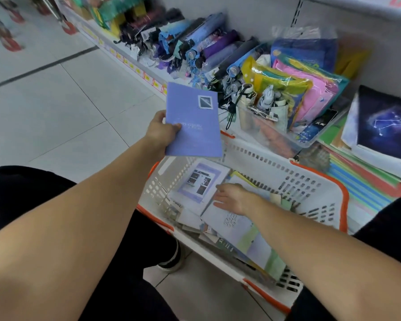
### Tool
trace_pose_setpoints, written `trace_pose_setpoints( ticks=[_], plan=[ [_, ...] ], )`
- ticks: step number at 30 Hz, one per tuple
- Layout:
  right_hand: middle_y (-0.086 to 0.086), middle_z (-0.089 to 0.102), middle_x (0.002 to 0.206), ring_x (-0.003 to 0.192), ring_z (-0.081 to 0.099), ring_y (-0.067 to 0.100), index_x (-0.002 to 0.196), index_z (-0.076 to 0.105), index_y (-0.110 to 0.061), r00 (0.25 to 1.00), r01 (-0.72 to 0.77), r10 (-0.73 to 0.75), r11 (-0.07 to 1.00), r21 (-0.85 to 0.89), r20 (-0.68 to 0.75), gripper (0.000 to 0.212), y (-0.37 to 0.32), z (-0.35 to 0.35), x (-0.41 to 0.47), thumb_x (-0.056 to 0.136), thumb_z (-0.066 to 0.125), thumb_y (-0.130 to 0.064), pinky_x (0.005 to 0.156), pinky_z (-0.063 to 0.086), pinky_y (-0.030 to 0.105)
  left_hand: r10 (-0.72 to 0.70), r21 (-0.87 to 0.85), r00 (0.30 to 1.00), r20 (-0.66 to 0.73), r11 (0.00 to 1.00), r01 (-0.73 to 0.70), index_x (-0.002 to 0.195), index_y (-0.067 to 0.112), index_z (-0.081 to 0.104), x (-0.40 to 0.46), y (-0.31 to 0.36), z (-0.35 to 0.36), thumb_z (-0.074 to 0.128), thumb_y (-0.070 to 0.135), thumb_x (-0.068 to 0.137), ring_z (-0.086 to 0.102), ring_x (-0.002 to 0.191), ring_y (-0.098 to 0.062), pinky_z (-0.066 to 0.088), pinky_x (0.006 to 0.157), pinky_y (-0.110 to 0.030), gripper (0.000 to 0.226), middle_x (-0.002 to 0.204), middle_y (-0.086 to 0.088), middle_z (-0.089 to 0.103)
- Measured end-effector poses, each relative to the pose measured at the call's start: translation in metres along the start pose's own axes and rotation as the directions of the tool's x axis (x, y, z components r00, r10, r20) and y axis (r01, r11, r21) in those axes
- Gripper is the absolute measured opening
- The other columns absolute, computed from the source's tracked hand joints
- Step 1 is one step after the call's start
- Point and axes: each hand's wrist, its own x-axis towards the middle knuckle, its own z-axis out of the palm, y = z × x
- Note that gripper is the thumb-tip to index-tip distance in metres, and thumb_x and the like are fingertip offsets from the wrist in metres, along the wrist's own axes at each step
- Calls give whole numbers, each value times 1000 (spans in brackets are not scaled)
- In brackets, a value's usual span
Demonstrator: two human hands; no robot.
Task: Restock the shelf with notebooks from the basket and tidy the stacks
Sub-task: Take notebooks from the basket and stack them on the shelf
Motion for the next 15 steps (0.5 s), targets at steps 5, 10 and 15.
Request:
trace_pose_setpoints(
  ticks=[5,10,15],
  plan=[
    [4,54,68,59,52,15,99,59,-10,996,-12,18,998,65,-90,11,-15,19,17,93,67,-14,54,48,26,-42,-148,998,-54,988,33,114,25,48,14,-13,-23,56,12,97,62,74,-13,50,56,-28,22,108,0,62],
    [14,69,110,88,68,28,125,58,-6,1000,11,-11,1000,-24,1,32,-14,48,28,95,64,-16,67,58,35,-98,-224,994,-56,971,84,123,23,48,17,-17,-29,53,12,98,64,83,-15,53,59,-31,28,108,3,63],
    [11,68,104,82,65,24,130,52,-6,990,119,-119,993,7,71,28,-33,32,15,102,47,-6,63,57,37,-201,-333,980,-8,924,186,117,15,57,11,-14,-26,43,17,103,70,72,-13,56,54,-27,19,91,4,72]
  ],
)
